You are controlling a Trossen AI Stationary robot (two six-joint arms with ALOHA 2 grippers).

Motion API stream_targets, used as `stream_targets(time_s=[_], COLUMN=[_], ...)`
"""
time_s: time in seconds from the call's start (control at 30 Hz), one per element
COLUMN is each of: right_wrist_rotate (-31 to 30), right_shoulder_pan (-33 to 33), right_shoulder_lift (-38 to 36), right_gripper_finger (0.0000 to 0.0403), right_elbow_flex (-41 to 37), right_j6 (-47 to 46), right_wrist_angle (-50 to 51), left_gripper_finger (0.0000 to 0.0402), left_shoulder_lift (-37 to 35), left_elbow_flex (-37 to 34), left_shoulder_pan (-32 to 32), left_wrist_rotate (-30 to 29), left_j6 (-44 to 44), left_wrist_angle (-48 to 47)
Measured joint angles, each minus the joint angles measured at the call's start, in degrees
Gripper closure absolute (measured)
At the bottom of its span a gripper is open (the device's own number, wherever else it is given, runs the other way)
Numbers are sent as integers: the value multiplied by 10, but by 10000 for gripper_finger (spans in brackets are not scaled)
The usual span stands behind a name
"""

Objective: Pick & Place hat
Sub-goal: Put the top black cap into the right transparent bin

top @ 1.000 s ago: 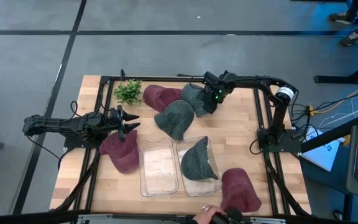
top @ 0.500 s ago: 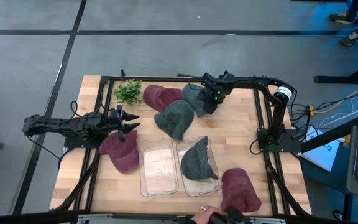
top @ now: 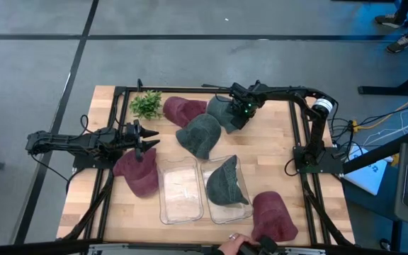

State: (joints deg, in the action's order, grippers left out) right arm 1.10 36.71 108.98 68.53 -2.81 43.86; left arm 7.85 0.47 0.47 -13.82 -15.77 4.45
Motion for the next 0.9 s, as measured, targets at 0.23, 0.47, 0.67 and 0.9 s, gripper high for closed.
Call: stream_targets(time_s=[0.23, 0.47, 0.67, 0.9], right_wrist_rotate=[2, 2, 2, 2], right_shoulder_pan=[0, 0, 0, 0], right_shoulder_lift=[3, -17, -59, -117], right_gripper_finger=[354, 358, 358, 359], right_elbow_flex=[18, 21, 22, 23], right_j6=[0, -13, -26, -43], right_wrist_angle=[15, 28, 42, 49], left_gripper_finger=[217, 217, 217, 217], left_shoulder_lift=[0, 0, 0, 0], left_elbow_flex=[0, 0, 0, 0], left_shoulder_pan=[0, 0, 0, 0], left_wrist_rotate=[0, 0, 0, 0], left_j6=[0, 0, 0, 0], left_wrist_angle=[0, 0, 0, 0])
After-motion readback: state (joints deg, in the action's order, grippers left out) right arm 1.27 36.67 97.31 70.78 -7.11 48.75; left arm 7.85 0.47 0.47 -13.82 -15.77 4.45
